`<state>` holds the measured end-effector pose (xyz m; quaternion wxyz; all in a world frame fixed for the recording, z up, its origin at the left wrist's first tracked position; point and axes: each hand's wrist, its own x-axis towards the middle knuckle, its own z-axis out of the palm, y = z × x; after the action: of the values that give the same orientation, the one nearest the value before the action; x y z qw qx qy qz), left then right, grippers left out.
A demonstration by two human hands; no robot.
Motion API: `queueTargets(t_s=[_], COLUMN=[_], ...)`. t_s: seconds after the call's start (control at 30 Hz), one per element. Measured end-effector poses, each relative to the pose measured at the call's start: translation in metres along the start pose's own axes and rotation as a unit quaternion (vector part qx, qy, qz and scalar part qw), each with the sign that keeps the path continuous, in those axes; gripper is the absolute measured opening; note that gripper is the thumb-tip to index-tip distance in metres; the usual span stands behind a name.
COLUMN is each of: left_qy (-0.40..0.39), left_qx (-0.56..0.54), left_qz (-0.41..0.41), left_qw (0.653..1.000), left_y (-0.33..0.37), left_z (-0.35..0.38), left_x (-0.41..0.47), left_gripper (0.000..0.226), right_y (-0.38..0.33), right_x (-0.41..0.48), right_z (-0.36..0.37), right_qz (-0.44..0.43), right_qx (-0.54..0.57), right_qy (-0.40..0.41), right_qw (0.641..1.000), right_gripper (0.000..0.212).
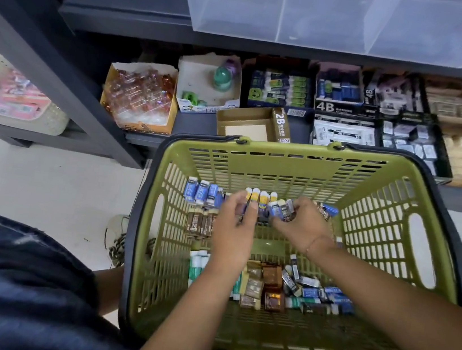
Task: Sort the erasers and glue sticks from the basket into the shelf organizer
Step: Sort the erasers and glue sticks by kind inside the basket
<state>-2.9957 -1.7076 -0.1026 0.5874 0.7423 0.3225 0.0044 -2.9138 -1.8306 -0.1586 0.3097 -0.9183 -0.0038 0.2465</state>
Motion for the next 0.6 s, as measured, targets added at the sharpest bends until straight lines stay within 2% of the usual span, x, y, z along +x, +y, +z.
queueTargets(t_s=[0.03, 0.1, 0.2, 0.3, 0.4, 0.43, 0.5, 0.6], left_qy=[-0.033, -0.071, -0.087, -0.066, -0.057, -0.056, -0.040, 0.028], left_qx=[-0.069, -0.223, -0.374, -0.375, -0.369, -0.365, -0.364, -0.355], left_qz=[-0.087, -0.219, -0.269, -0.273, -0.294, -0.297, -0.315, -0.353], left_qw=[0.993, 0.947, 0.883, 0.883, 0.880, 0.881, 0.876, 0.865], left_y=[-0.006, -0.016, -0.027, -0.032, -0.036, -0.037, -0.036, -0.042], left_z=[0.003, 0.002, -0.008, -0.015, -0.016, -0.015, -0.015, -0.019], left_x=[-0.002, -0.001, 0.008, 0.015, 0.014, 0.013, 0.010, 0.013], left_gripper=[0.043, 0.053, 0.046, 0.035, 0.049, 0.041, 0.012, 0.011], right_y=[-0.012, -0.032, -0.041, -0.041, -0.038, -0.037, -0.034, -0.031], right_x=[-0.006, -0.020, -0.031, -0.032, -0.030, -0.030, -0.029, -0.024], right_z=[0.002, 0.005, 0.013, 0.017, 0.020, 0.021, 0.023, 0.025], right_qz=[-0.027, -0.065, -0.079, -0.086, -0.058, -0.039, 0.018, 0.112], right_qx=[0.014, 0.043, 0.081, 0.109, 0.163, 0.185, 0.248, 0.339], right_qy=[-0.003, -0.025, -0.089, -0.125, -0.155, -0.164, -0.184, -0.217], right_qw=[1.000, 0.997, 0.990, 0.982, 0.973, 0.968, 0.951, 0.908], right_gripper=[0.039, 0.039, 0.039, 0.026, 0.017, 0.017, 0.015, 0.007])
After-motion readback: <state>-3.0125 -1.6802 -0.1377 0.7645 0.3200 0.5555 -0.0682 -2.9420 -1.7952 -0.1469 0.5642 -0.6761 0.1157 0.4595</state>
